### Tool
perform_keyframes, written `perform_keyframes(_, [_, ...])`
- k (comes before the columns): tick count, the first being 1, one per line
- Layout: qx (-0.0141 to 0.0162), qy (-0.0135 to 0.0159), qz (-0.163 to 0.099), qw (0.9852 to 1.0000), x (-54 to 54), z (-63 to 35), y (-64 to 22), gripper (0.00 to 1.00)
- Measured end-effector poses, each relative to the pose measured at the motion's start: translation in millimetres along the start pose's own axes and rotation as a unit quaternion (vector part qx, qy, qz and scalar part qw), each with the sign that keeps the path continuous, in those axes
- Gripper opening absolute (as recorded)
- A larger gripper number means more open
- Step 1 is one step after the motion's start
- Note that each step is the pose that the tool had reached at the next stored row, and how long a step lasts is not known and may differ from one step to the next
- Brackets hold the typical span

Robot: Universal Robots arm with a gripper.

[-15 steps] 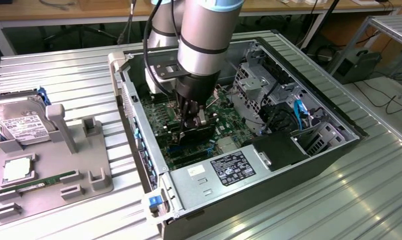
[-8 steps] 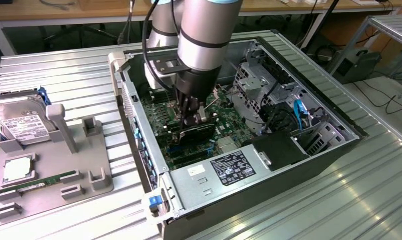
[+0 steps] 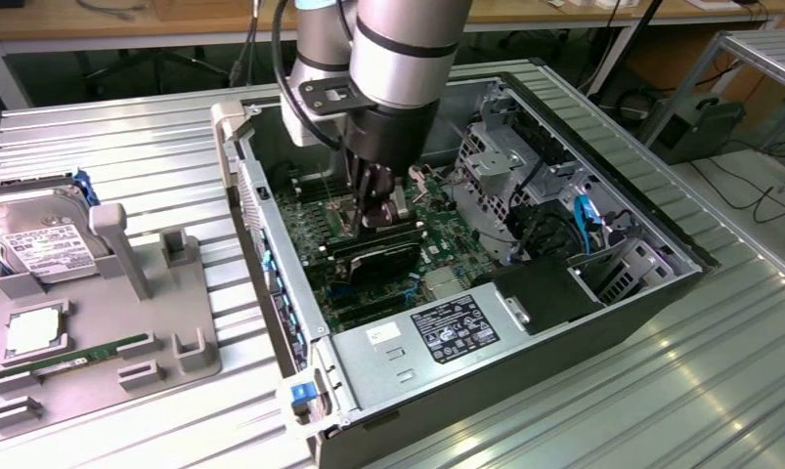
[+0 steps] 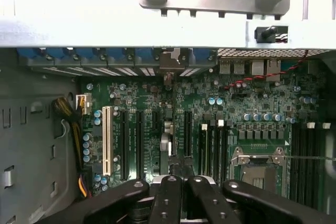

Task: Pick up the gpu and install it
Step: 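Press down on the gpu until it lock into place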

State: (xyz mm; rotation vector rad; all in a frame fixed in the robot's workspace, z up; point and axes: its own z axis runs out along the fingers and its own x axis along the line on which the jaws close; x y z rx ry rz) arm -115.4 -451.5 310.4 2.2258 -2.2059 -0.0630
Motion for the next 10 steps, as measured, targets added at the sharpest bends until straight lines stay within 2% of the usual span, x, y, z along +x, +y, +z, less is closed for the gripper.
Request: perform_keyframes(10, [-0.0001, 0.0001, 0.000, 1.0000, 0.0, -0.2, 0.0, 0.11])
